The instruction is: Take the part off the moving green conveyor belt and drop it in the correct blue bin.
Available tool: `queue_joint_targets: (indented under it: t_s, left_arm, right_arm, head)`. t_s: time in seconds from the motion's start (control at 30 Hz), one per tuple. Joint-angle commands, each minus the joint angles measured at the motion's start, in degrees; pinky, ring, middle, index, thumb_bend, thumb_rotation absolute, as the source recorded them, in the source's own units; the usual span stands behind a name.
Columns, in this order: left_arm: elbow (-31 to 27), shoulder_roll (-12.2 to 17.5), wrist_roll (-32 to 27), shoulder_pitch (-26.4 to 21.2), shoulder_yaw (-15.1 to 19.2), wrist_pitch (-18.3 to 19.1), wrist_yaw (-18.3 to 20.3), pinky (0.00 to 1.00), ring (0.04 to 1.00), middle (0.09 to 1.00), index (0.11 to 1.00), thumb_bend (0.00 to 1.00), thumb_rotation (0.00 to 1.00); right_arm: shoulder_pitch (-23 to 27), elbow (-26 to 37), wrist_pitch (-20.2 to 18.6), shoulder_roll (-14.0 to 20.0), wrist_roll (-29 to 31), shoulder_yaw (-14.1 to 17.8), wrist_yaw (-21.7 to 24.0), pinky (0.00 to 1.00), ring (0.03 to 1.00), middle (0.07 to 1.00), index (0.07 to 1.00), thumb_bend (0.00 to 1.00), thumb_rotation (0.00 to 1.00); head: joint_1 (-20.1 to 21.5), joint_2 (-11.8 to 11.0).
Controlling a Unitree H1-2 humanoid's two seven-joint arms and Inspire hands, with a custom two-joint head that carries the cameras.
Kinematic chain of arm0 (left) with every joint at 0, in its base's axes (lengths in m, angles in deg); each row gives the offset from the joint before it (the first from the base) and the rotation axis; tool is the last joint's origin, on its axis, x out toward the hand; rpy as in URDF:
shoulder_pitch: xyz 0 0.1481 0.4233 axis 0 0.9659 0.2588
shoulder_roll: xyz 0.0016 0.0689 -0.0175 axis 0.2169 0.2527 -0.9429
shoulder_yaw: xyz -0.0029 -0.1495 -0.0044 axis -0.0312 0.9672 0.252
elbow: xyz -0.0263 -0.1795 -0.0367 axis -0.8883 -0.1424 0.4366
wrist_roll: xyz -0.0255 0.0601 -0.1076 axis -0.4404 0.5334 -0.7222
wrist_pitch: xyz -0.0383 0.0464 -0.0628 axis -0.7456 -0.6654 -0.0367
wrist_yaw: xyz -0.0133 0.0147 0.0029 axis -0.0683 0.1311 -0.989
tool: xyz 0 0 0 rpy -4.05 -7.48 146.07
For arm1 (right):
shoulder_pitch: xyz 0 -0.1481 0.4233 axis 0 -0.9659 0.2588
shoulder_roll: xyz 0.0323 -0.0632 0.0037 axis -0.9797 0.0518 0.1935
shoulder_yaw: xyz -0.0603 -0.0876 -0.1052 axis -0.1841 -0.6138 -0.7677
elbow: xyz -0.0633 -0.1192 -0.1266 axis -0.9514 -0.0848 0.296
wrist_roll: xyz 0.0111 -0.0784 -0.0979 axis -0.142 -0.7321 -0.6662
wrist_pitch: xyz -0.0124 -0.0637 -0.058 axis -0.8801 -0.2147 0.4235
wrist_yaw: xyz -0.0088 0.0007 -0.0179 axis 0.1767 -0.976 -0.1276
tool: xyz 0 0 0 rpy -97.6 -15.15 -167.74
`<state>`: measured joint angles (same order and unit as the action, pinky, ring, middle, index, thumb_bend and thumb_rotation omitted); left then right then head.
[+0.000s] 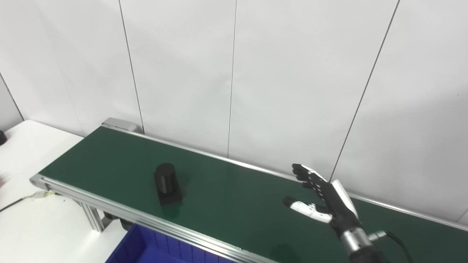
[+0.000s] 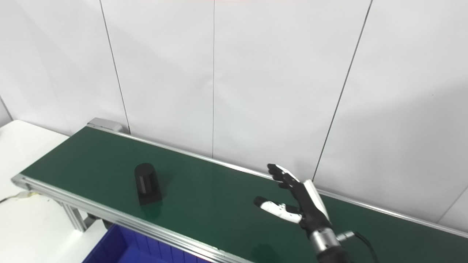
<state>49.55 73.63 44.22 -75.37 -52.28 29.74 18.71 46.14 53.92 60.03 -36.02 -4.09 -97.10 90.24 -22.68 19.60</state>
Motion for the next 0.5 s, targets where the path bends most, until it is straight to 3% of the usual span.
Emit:
queue_joint_targets:
  t_s: [0.0,0.47]
  left_arm:
    - [-1.13,-0.49,0.66,-0.47,-0.57,-2.13,-0.6,0.67,0.749,0.789,0.774,1.0,0.31]
    - [-0.74,-0.97,0.55,-0.47,-1.5,-2.13,-0.7,0.7,0.775,0.809,0.779,1.0,0.31]
  right_arm:
    - [3.75,-1.37,4.32,-1.22,-0.46,-0.4,-0.87,0.82,0.854,0.864,0.871,0.77,0.52]
    - [9.68,-18.13,11.1,-4.66,-1.22,-0.61,-2.68,0.81,0.853,0.862,0.873,0.83,0.47]
  head:
    - [-0.03,0.08]
    - [-0.67,0.46]
